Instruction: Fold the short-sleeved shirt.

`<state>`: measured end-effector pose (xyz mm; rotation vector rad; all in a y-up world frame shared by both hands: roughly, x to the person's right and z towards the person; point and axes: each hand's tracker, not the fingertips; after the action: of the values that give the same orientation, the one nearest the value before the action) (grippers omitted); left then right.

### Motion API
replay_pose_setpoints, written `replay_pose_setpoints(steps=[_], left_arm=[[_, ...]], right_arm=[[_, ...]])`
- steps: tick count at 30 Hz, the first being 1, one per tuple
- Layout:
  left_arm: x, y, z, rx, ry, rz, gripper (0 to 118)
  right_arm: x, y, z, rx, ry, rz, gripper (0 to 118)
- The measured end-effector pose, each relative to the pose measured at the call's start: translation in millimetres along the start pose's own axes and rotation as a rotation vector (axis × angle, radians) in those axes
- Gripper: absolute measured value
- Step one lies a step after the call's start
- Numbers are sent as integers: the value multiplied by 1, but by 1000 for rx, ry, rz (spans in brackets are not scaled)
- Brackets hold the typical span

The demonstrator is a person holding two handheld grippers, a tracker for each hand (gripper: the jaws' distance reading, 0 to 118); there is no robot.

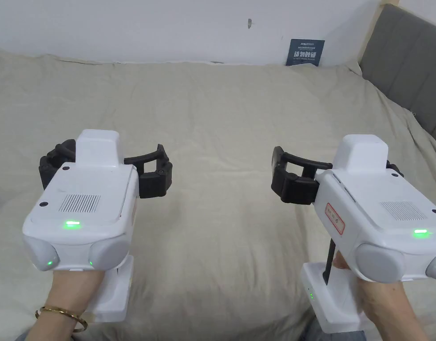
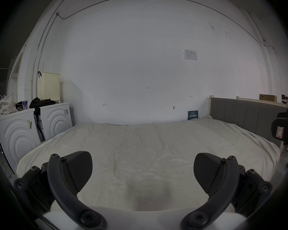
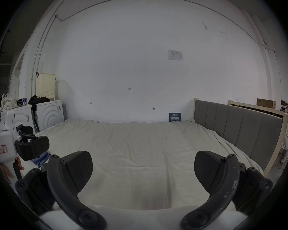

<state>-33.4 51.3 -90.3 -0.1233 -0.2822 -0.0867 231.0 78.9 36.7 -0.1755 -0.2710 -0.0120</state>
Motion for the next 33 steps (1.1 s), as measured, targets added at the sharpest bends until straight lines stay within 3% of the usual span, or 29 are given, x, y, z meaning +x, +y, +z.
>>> replay_pose_setpoints(steps=[23,27,29,31,33], left_arm=[[3,-1,-1,-10,-10,-4,118],[3,3,-1,-26,-15,17,118],[4,3,-1,-73,-4,35,118],[7,-4,1,-141,-2,48,118],[11,-19,8,-207,-19,80,118]], right_arm=[[1,0,-1,-5,-11,2,118],[2,6,-1,-6,-11,-33,118],[3,16,-6,-132,-37,-79,118],[7,25,-16,-326,27,-109,118],[8,24,-20,-416,58,-186,118]])
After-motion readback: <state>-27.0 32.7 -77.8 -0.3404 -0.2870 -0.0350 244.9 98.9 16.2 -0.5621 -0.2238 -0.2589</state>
